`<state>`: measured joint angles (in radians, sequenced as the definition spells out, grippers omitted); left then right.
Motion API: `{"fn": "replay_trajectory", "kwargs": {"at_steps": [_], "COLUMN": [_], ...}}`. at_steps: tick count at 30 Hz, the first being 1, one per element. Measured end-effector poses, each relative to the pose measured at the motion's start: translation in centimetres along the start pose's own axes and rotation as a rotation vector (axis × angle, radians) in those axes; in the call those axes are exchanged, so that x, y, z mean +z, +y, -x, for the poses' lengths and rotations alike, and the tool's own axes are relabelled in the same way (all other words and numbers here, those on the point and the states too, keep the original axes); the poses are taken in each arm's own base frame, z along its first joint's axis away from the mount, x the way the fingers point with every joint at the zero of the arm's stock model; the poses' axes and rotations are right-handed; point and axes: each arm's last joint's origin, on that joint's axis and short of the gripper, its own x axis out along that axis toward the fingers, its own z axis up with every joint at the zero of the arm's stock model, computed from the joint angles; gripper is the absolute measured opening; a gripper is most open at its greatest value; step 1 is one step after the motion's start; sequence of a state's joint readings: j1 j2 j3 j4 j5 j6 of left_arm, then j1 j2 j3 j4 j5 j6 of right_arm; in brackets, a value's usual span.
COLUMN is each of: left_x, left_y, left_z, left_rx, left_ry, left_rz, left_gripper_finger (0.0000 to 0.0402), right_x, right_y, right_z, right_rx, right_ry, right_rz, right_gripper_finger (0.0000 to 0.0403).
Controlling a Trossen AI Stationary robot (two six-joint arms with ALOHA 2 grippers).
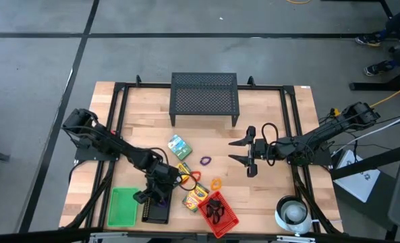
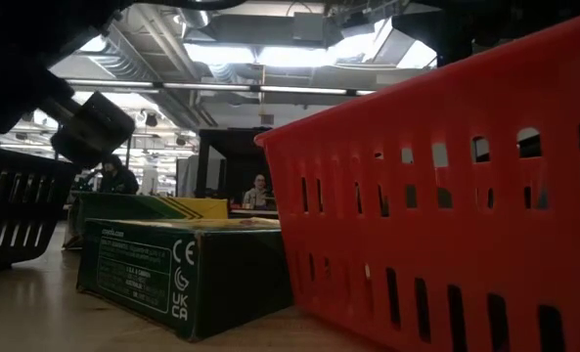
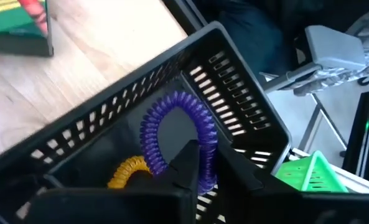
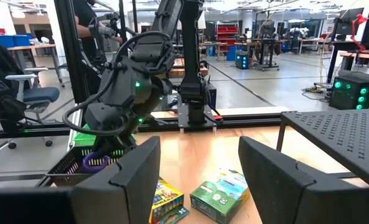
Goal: Pick & Place Office Desk Supplies
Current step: Put the purple spring keychain into the black bin, then put the red spring keychain into the black bin
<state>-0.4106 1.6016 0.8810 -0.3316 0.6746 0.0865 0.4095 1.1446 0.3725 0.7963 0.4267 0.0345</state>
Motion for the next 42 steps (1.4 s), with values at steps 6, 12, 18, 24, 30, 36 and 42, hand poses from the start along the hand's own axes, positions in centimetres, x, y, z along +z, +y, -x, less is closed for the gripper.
{"fn": "replay_trajectory", "kwargs": {"at_steps": [6,12,18,24,30,36,42], "left_x": [-0.1,-0.1,0.3,0.9,0.8,0.7,1.2], "left_y": [0.0,0.1,-0.2,-0.8,0.5,2.8,5.2], "left_z": [0.0,0.4,2.7,6.6,9.2,10.4,9.1], "left_rx": [-0.001,0.013,0.118,0.495,0.828,0.744,0.617], "left_ry": [0.013,0.005,-0.053,-0.122,-0.077,-0.142,-0.208], "left_rz": [0.034,0.039,-0.035,-0.186,-0.279,-0.298,-0.363], "left_gripper_finger": [0.0100,0.0129,0.0134,0.0134,0.0093,0.0009,0.0001], "right_x": [0.0,0.0,0.0,0.0,0.0,0.0,0.0], "right_y": [0.0,0.0,0.0,0.0,0.0,0.0,0.0], "right_z": [0.0,0.0,0.0,0.0,0.0,0.0,0.0], "right_rx": [-0.001,-0.001,-0.001,-0.003,-0.003,-0.003,-0.003], "right_ry": [0.000,0.000,0.000,0.000,-0.001,-0.002,0.001], "right_rz": [-0.010,-0.010,-0.010,-0.010,-0.011,-0.011,-0.010], "right_gripper_finger": [0.0219,0.0219,0.0219,0.0219,0.0219,0.0219,0.0219]}}
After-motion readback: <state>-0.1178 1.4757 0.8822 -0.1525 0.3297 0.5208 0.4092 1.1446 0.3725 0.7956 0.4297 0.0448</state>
